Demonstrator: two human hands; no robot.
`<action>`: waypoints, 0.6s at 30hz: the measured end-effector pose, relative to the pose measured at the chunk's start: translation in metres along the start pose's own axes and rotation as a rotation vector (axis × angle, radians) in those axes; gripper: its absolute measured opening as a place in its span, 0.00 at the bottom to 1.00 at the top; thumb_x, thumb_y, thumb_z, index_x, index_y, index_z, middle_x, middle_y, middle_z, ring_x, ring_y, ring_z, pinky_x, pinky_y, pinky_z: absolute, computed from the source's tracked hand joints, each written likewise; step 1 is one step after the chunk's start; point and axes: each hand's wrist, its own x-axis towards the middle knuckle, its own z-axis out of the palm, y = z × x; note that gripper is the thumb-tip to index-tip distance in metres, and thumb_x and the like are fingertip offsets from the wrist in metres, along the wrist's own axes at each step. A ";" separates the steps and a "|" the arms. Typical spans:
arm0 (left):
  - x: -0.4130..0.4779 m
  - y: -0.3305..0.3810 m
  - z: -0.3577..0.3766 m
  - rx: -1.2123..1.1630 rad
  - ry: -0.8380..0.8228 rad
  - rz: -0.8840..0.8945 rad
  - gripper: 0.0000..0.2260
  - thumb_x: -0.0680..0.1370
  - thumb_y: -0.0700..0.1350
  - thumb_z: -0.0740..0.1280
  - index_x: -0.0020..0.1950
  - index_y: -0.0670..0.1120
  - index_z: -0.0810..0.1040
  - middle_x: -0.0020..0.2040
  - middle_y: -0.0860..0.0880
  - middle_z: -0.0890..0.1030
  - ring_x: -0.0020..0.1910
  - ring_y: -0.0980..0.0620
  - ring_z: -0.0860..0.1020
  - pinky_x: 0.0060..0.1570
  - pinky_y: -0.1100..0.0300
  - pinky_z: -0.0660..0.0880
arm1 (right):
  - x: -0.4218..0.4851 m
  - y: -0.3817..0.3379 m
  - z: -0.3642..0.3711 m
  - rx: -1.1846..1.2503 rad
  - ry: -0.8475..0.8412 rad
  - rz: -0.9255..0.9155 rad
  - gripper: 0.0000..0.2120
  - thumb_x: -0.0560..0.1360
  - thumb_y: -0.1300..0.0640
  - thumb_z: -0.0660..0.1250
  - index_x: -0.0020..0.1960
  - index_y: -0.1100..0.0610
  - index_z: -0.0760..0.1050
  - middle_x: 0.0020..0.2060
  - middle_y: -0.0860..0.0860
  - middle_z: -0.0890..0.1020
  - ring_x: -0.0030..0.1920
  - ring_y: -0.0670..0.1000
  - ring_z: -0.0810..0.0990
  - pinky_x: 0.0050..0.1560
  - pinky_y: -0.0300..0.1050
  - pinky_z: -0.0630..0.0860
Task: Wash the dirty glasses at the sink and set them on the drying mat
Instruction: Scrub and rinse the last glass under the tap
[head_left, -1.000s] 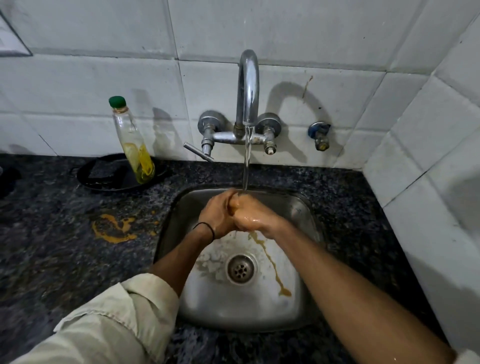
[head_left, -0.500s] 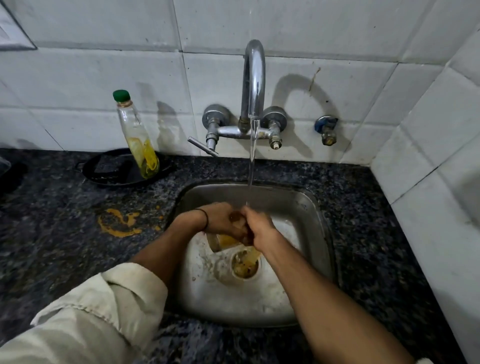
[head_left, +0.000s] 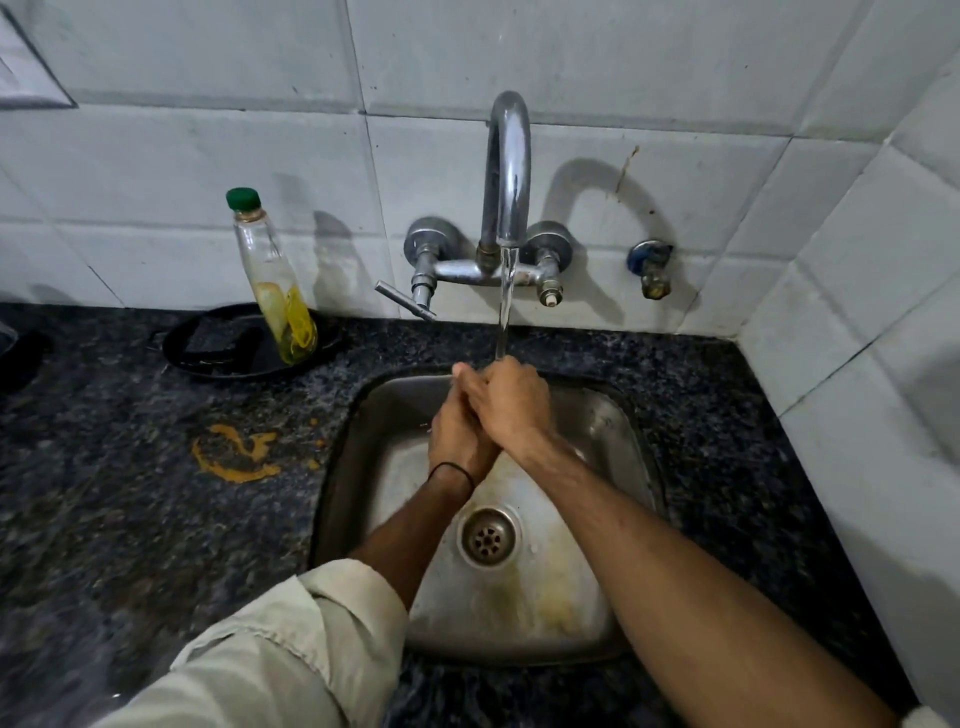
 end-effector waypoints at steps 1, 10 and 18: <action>0.000 0.002 0.000 -0.082 -0.047 0.007 0.17 0.73 0.53 0.70 0.59 0.49 0.74 0.48 0.51 0.82 0.48 0.51 0.81 0.44 0.58 0.79 | 0.001 -0.001 -0.006 -0.024 -0.001 -0.028 0.23 0.80 0.42 0.61 0.33 0.55 0.76 0.29 0.50 0.78 0.34 0.51 0.79 0.40 0.46 0.75; 0.014 0.021 -0.033 -0.156 -0.352 0.096 0.08 0.72 0.39 0.74 0.47 0.48 0.78 0.43 0.50 0.82 0.46 0.53 0.80 0.44 0.62 0.76 | 0.001 -0.001 -0.035 0.003 -0.155 -0.247 0.21 0.80 0.48 0.64 0.29 0.53 0.74 0.25 0.48 0.74 0.28 0.46 0.72 0.39 0.42 0.65; 0.006 0.021 -0.023 -0.077 -0.194 0.067 0.15 0.71 0.43 0.74 0.55 0.45 0.75 0.46 0.49 0.82 0.48 0.53 0.81 0.48 0.58 0.78 | 0.010 -0.012 -0.028 -0.171 -0.176 -0.156 0.24 0.81 0.44 0.59 0.31 0.55 0.72 0.31 0.53 0.77 0.34 0.54 0.77 0.39 0.44 0.69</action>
